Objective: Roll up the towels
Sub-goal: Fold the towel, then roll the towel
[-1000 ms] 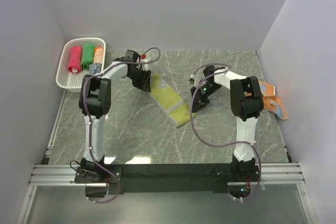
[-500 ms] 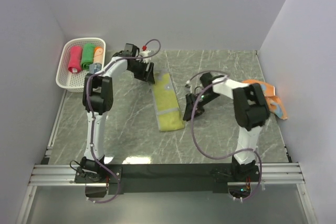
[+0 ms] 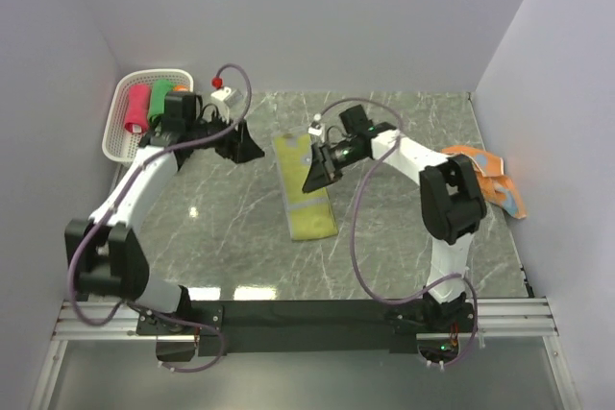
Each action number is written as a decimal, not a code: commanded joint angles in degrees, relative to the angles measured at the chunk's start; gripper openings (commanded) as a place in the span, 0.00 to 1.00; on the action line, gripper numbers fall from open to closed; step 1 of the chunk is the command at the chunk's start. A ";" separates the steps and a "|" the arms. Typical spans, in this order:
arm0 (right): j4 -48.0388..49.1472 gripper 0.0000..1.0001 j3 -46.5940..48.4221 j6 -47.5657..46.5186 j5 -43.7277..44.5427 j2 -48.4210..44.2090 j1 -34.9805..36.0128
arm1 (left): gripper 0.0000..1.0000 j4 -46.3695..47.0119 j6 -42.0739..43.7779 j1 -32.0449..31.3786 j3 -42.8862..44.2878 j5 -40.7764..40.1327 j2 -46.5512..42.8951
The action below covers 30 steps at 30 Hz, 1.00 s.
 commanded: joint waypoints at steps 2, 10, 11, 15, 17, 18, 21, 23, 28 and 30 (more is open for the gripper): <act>4.09 0.33 -3.50 1.65 0.33 4.71 1.68 | 0.79 2.34 5.19 -4.29 -9.65 -0.64 -9.61; 7.43 0.27 -3.50 8.42 4.47 17.90 0.71 | 0.75 8.03 22.60 -28.29 -23.37 -25.81 -16.24; 8.31 0.27 -4.03 8.86 4.30 17.91 0.71 | 0.75 9.52 24.00 -32.05 -25.65 -27.79 -15.02; 11.83 0.27 -6.05 11.32 3.68 18.08 0.71 | 0.77 17.43 28.93 -38.67 -29.18 -34.04 -9.48; 12.18 0.27 -6.23 11.85 3.68 18.17 0.54 | 0.78 21.39 29.64 -41.74 -29.54 -36.23 -5.54; 12.71 0.27 -6.67 11.94 3.77 18.09 0.62 | 0.78 22.53 29.73 -42.54 -29.28 -37.03 -4.30; 12.36 0.27 -6.67 11.94 3.77 17.91 0.53 | 0.79 27.10 29.99 -45.09 -28.92 -40.71 0.01; 11.75 0.27 -6.67 11.33 3.85 17.82 0.62 | 0.79 29.73 30.52 -46.06 -29.18 -42.04 1.94; 11.22 0.26 -6.23 11.15 3.77 18.52 0.53 | 0.72 29.41 32.19 -46.59 -28.67 -41.52 6.25; 10.78 0.27 -5.97 10.89 3.94 18.52 0.53 | 0.61 26.59 31.49 -46.59 -27.96 -41.08 7.49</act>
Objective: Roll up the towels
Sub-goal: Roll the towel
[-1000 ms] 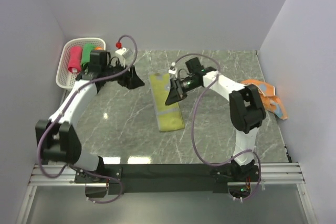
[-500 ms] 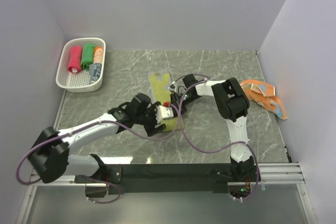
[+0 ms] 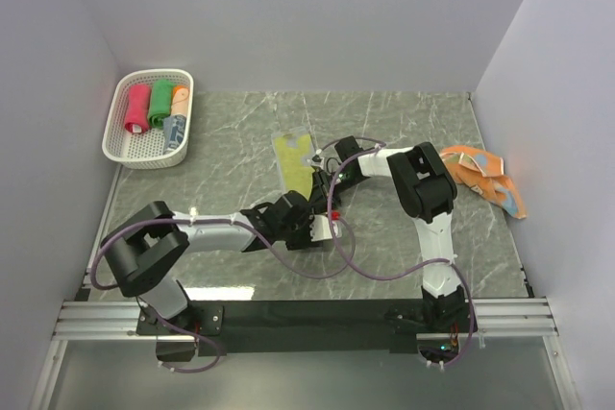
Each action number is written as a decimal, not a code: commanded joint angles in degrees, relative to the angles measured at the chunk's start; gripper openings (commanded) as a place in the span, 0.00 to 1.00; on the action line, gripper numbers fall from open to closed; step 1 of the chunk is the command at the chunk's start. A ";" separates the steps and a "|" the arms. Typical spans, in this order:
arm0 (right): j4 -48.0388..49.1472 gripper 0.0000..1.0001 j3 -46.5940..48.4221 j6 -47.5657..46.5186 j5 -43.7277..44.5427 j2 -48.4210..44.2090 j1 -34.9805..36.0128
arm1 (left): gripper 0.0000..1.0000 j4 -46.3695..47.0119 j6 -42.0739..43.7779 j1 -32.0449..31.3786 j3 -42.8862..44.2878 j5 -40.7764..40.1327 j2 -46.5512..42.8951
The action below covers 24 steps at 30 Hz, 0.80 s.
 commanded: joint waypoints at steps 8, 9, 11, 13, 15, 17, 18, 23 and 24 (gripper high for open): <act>-1.59 0.41 0.50 -2.56 6.21 -2.38 -0.93 | 0.23 -16.17 -2.01 4.09 8.40 15.02 3.30; -2.30 0.43 1.03 -3.69 6.48 -3.61 -1.54 | 0.21 -18.19 -2.28 4.79 9.71 16.96 3.30; -4.75 0.50 2.87 -4.67 7.97 -4.93 -2.86 | 0.18 -22.85 -2.28 6.64 10.95 22.57 3.30; -6.78 0.52 4.54 -6.42 8.59 -6.51 -5.23 | 0.15 -27.49 -2.36 8.65 13.32 25.84 4.18; -9.24 0.55 6.47 -8.17 9.12 -8.27 -8.04 | 0.11 -30.32 -2.80 10.41 16.82 31.11 5.49; -12.57 0.56 7.97 -10.02 9.91 -9.41 -9.72 | 0.10 -34.96 -3.77 13.05 19.73 35.93 8.30; -13.72 0.57 8.32 -12.47 10.61 -10.99 -10.42 | 0.09 -36.65 -4.21 13.93 22.79 37.27 9.45; -17.07 0.57 3.95 -21.62 14.12 -18.28 -13.41 | 0.10 -45.44 -5.35 20.17 31.60 46.67 16.74; -17.16 0.57 2.89 -23.81 14.48 -20.91 -13.68 | 0.10 -47.54 -5.27 21.92 33.79 49.38 17.53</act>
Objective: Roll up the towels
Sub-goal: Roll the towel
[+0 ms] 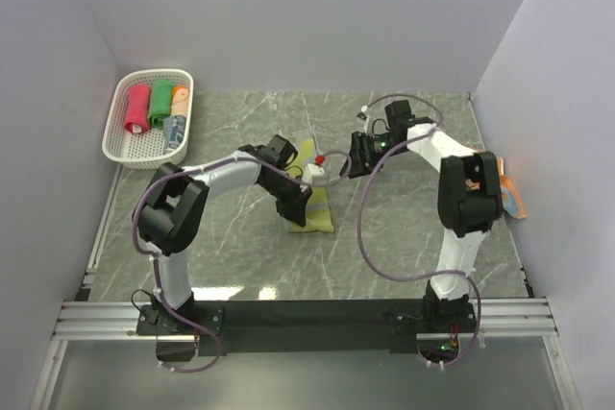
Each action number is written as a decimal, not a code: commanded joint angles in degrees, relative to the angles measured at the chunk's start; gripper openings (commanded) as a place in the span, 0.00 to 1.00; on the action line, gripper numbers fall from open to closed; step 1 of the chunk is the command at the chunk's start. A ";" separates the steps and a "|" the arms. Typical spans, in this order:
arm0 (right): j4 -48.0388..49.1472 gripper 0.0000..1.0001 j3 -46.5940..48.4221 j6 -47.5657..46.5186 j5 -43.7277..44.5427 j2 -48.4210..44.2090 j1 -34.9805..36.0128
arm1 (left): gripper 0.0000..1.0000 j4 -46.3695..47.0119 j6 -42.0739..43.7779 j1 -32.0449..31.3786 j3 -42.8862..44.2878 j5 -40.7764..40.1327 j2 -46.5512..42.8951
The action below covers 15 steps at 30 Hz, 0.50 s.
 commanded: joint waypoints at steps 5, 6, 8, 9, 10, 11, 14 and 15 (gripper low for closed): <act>-2.61 0.45 -8.87 -11.47 1.39 -13.24 0.51 | 0.11 -12.63 -1.84 6.39 9.76 14.34 7.82; -1.73 0.45 -9.94 -11.56 1.38 -15.43 0.59 | 0.11 -13.94 -1.75 7.09 11.25 14.61 8.96; 0.38 0.49 -12.74 -12.87 1.82 -17.46 1.55 | 0.12 -14.91 -2.19 7.62 12.49 15.31 12.56; 1.09 0.52 -13.54 -13.49 2.43 -18.86 2.00 | 0.12 -15.18 -2.54 8.23 13.62 15.23 13.70; 1.88 0.55 -14.25 -13.85 3.14 -19.40 2.44 | 0.13 -15.53 -2.98 8.41 14.07 15.31 15.72; 3.02 0.55 -15.30 -14.46 4.62 -20.19 3.40 | 0.13 -15.62 -3.24 8.76 14.51 15.23 16.61; 4.60 0.56 -15.92 -14.47 5.60 -20.37 4.90 | 0.14 -14.66 -5.00 10.34 15.48 15.22 19.07; 4.78 0.56 -15.93 -14.38 5.52 -20.37 5.94 | 0.14 -14.48 -5.44 11.04 15.74 15.14 19.95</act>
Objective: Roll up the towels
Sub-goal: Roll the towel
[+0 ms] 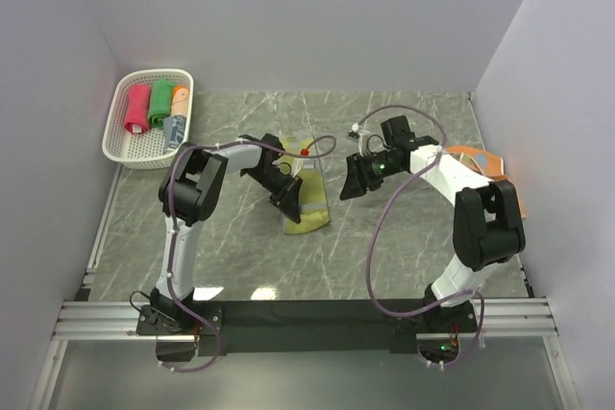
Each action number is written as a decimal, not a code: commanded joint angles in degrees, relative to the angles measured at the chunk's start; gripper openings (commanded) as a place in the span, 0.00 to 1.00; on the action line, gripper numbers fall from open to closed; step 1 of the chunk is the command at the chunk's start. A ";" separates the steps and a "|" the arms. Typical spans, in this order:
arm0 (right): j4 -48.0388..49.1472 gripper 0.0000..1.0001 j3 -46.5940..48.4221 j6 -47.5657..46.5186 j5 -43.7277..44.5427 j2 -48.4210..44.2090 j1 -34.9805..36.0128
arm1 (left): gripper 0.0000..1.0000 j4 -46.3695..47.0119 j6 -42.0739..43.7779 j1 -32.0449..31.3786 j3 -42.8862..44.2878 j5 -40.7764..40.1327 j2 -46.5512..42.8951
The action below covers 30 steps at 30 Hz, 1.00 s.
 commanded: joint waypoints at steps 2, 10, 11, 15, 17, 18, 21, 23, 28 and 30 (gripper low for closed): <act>5.33 0.56 -0.69 -1.22 1.30 -2.14 3.05 | 0.15 -1.17 -1.69 1.96 3.46 0.52 2.21; 21.66 0.61 -9.99 4.59 3.91 -10.75 10.68 | 0.18 -2.31 -2.30 2.14 5.67 -1.42 5.38; 22.64 0.61 -10.36 3.19 4.89 -11.45 11.57 | 0.18 -2.40 -2.48 2.14 5.84 -1.42 5.55; 24.15 0.61 -9.05 0.11 10.08 -8.83 15.53 | 0.21 -2.93 -2.57 2.14 6.46 -1.33 6.34; 24.41 0.61 -8.08 -1.30 11.92 -6.55 16.76 | 0.23 -3.19 -2.65 2.14 6.81 -1.69 6.43; 24.50 0.61 -7.99 -1.65 12.10 -5.93 17.11 | 0.24 -3.28 -2.57 2.14 6.81 -1.77 6.61; 24.50 0.61 -7.11 -2.09 12.20 -3.29 17.73 | 0.25 -4.07 -2.39 2.14 7.51 -1.69 6.96; 24.06 0.61 -6.58 -2.01 11.67 -1.44 17.99 | 0.27 -4.07 -2.57 2.14 7.69 -1.95 7.05; 21.87 0.58 -4.39 -0.78 9.30 3.64 18.08 | 0.29 -4.07 -3.18 2.22 8.30 -1.86 7.57; 21.34 0.52 -3.86 -0.51 9.29 4.88 18.08 | 0.29 -3.98 -3.62 2.40 8.22 -1.86 7.58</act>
